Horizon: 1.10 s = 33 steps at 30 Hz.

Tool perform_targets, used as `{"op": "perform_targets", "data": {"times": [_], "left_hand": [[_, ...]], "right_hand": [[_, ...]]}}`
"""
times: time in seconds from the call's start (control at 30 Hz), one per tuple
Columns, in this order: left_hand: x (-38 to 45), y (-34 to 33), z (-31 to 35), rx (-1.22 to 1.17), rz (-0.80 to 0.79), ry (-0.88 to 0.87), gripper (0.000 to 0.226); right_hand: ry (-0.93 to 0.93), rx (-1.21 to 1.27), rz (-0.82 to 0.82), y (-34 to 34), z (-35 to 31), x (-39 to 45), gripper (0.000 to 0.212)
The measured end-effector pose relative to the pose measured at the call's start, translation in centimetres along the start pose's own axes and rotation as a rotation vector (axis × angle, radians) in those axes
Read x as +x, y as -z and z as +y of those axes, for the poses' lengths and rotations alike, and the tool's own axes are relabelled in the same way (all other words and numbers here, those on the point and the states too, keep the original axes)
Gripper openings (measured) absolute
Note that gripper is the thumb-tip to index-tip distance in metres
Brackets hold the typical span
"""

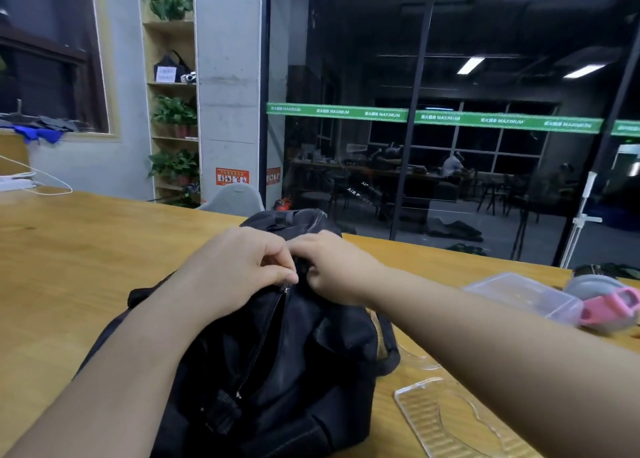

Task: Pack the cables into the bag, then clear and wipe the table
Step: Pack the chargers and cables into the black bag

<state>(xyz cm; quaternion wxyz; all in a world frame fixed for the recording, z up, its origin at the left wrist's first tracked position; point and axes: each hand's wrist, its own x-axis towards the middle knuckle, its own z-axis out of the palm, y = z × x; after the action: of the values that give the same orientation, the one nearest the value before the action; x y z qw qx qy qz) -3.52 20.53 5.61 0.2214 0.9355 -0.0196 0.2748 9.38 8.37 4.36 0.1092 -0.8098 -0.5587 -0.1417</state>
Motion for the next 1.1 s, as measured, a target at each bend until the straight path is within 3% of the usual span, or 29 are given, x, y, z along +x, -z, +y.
{"op": "perform_targets", "data": {"times": [0.13, 0.3, 0.5, 0.63, 0.83, 1.0, 1.1], "left_hand": [[-1.5, 0.4, -0.1, -0.044, 0.065, -0.066, 0.013], [-3.0, 0.4, 0.1, -0.167, 0.167, -0.027, 0.019], [-4.0, 1.3, 1.9, -0.141, 0.103, -0.054, 0.018], [-4.6, 2.7, 2.5, -0.205, 0.005, -0.043, 0.012], [-6.2, 3.7, 3.9, -0.18, -0.279, -0.035, 0.012], [-6.0, 4.3, 4.2, -0.1, -0.451, 0.034, 0.011], [-5.8, 3.5, 4.2, 0.07, -0.489, 0.067, 0.009]], "right_hand": [[0.163, 0.036, -0.071, 0.9, -1.5, -2.7, 0.042], [0.065, 0.267, -0.14, 1.9, -2.1, -3.5, 0.042], [-0.017, 0.261, 0.043, 1.3, -2.6, -3.3, 0.017], [-0.106, 0.233, 0.118, 1.6, -2.2, -3.1, 0.015], [-0.231, 0.164, 0.118, 1.9, -2.3, -3.3, 0.016], [-0.268, 0.121, 0.109, 1.8, -3.2, -3.5, 0.019], [-0.297, 0.111, 0.082, 2.7, -3.2, -4.6, 0.024]]}}
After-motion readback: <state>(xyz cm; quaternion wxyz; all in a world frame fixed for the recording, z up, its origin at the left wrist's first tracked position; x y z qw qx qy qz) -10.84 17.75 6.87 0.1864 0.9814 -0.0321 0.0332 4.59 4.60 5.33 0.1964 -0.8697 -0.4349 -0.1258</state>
